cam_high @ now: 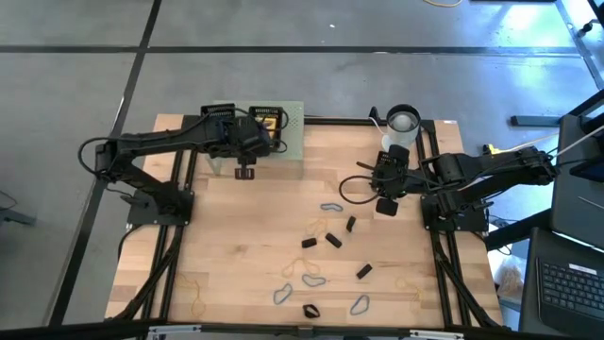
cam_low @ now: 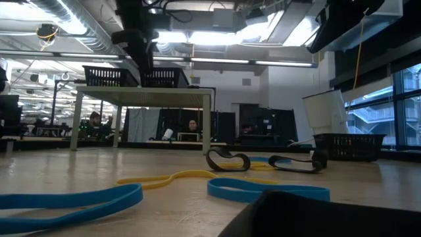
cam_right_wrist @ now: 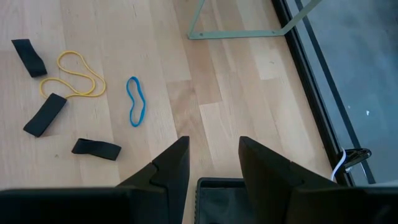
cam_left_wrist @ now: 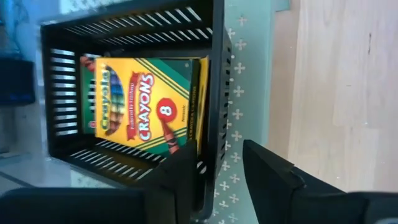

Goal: Pick & Place Office Desk Supplies
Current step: Put the left black bin on the shelf

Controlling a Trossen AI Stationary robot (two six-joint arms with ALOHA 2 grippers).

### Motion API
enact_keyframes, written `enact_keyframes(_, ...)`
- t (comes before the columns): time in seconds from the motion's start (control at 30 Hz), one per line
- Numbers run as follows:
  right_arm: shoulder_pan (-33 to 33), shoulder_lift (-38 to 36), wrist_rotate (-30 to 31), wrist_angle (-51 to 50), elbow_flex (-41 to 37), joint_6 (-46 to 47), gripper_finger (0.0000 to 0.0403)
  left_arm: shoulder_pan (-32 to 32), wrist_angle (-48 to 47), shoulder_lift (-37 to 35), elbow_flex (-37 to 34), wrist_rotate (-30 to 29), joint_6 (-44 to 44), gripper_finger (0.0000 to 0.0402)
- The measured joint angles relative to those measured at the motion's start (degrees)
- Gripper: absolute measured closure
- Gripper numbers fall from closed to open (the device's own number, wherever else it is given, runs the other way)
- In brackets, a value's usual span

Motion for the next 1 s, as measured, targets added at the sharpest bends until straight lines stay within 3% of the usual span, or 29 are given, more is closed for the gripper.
enact_keyframes(0.23,0.01,0.00,0.76,-0.01,0.00,-0.01,0.0263,-2.06,0.55,-2.17,0.00,-0.69,-1.21,0.0270)
enact_keyframes(0.47,-0.01,0.00,4.08,0.32,0.00,-3.44,0.0263,-3.30,7.66,-3.27,0.00,-1.21,-5.13,0.0271)
enact_keyframes(0.7,-0.01,0.00,-1.19,0.93,0.00,-4.28,0.0263,-3.64,16.07,-3.31,0.00,-0.44,-13.79,0.0262)
enact_keyframes(1.0,-0.01,0.00,-8.41,1.57,0.00,-4.41,0.0263,-3.47,20.77,-2.08,-0.01,1.75,-28.60,0.0204)
